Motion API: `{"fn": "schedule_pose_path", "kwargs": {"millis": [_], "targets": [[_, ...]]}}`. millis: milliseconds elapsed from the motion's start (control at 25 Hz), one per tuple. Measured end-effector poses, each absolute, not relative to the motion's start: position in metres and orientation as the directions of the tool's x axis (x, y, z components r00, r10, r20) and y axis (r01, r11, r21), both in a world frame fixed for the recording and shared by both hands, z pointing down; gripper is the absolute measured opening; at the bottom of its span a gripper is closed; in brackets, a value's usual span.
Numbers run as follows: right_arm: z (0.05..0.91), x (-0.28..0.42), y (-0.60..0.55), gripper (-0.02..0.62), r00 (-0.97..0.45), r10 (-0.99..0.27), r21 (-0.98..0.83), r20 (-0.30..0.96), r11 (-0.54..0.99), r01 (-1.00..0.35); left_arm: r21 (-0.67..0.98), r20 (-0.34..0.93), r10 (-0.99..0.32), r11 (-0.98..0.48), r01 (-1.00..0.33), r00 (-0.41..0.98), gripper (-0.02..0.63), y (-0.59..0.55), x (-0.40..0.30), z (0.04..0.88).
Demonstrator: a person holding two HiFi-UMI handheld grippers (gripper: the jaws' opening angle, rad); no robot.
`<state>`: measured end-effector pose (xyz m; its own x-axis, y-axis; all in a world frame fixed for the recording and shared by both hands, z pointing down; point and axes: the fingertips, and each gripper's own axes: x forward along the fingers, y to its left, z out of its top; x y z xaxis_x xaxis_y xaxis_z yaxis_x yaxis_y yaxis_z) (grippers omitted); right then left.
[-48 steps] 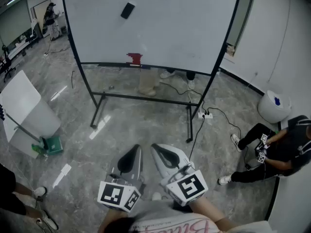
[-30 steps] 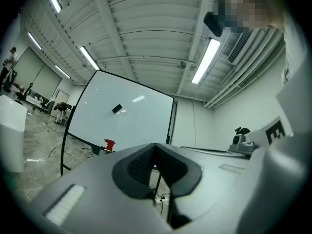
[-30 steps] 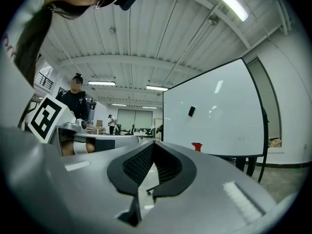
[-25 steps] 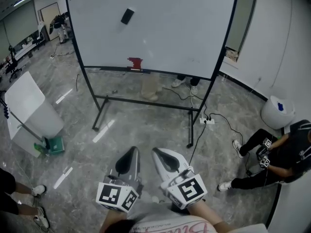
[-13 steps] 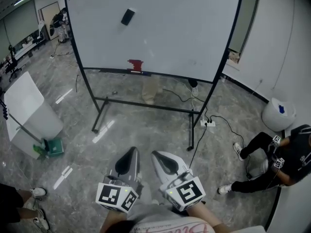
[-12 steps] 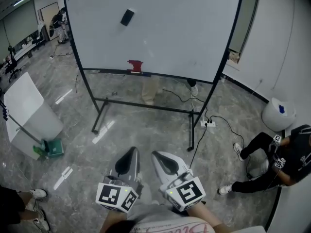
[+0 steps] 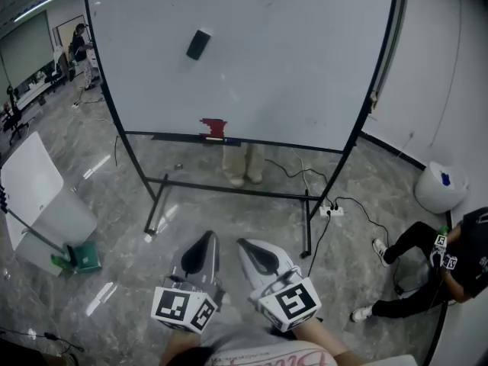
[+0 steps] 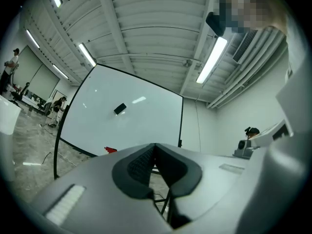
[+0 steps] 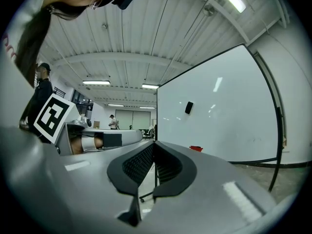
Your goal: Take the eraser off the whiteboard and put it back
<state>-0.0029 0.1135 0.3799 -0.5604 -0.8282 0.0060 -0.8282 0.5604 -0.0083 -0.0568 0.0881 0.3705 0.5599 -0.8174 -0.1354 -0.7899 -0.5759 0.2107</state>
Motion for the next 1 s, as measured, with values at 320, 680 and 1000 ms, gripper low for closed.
{"fn": "schedule_pose_path", "kwargs": {"millis": [320,680,1000], "targets": [[0.369,-0.02,0.024,0.002,-0.553,-0.833,0.009,-0.025,0.553,-0.833,0.197,-0.149,-0.797,-0.604,-0.772,0.585,0.0,-0.009,-0.073,0.36],[0.373,-0.031,-0.051,0.001,-0.542,-0.84,0.004,0.017,0.542,-0.84,0.155,-0.205,-0.757,-0.651,-0.743,0.621,0.0,-0.081,-0.077,0.341],[0.379,-0.015,-0.113,0.002,-0.535,-0.845,-0.011,0.02,0.535,-0.845,0.008,-0.253,-0.748,-0.635,-0.772,0.613,0.0,-0.167,-0.073,0.299]]}}
